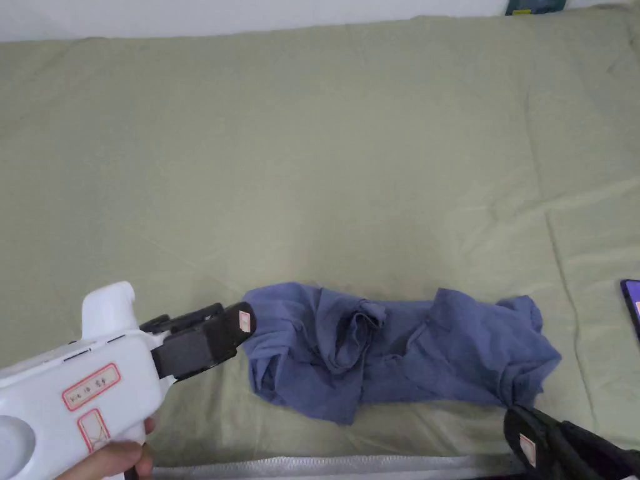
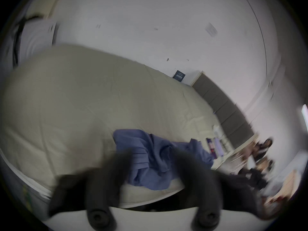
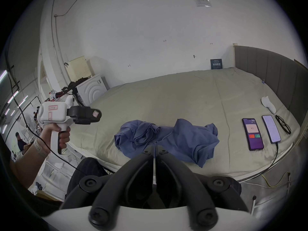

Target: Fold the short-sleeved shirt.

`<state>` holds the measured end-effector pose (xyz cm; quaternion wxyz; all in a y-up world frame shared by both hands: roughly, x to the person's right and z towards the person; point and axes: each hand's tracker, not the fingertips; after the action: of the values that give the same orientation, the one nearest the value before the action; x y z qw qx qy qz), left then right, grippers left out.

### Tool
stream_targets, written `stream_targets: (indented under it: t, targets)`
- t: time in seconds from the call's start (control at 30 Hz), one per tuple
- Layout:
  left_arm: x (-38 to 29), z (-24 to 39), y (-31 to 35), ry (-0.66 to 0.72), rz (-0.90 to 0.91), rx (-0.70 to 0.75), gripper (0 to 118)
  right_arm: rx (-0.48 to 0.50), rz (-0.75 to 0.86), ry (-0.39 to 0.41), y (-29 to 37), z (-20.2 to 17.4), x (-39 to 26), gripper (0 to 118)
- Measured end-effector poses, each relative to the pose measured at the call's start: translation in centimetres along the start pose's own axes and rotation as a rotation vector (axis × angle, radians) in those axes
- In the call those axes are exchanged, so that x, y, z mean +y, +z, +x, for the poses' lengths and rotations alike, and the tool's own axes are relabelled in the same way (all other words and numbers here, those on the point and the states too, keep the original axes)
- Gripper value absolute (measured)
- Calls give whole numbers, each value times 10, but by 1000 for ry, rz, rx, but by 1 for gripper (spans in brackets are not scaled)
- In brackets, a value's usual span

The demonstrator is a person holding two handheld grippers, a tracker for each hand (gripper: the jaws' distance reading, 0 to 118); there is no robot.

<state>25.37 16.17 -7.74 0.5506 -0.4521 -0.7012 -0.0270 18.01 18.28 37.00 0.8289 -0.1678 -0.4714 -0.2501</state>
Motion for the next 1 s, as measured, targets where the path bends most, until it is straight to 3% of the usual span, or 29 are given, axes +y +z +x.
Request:
stream_targets:
  t: [0.03, 0.07, 0.27, 0.4, 0.47, 0.63, 0.77, 0.8, 0.87, 0.9, 0.93, 0.97, 1.0]
  targets:
    - [3, -15, -8, 53, -29, -24, 110, -3, -3, -2, 0, 0, -1, 4]
    - [6, -30, -14, 84, -28, -37, 118, -6, -10, -4, 0, 1, -1, 4]
    - [7, -124, -77, 403, -194, -159, 118, -32, -55, -8, -8, 1, -3, 4]
    - [-11, -160, -127, 598, -283, -370, 118, -45, -70, -9, -14, 1, 3, 4]
    - [-7, -151, -138, 561, -229, -489, 118, -51, -77, -8, -18, 1, 5, 4]
    - [-17, -101, -181, 446, -362, -516, 118, -43, -96, -27, -29, 1, 9, 4]
    - [-7, -105, -178, 357, -375, -482, 118, -37, -103, -30, -31, -1, 10, 4]
    - [-6, -104, -175, 334, -385, -493, 114, -33, -105, -33, -31, -1, 10, 4]
    - [-6, -106, -172, 337, -379, -451, 72, -28, -114, -30, -33, -1, 9, 4]
    - [-6, -110, -171, 342, -377, -415, 57, -29, -120, -24, -34, -1, 9, 4]
    - [-8, -112, -172, 348, -382, -326, 57, -31, -123, -20, -35, -1, 8, 4]
    - [-13, -116, -175, 352, -390, -252, 16, -32, -123, -19, -35, -1, 7, 4]
    - [-16, -122, -178, 376, -410, -250, 16, -30, -123, -21, -35, -1, 7, 4]
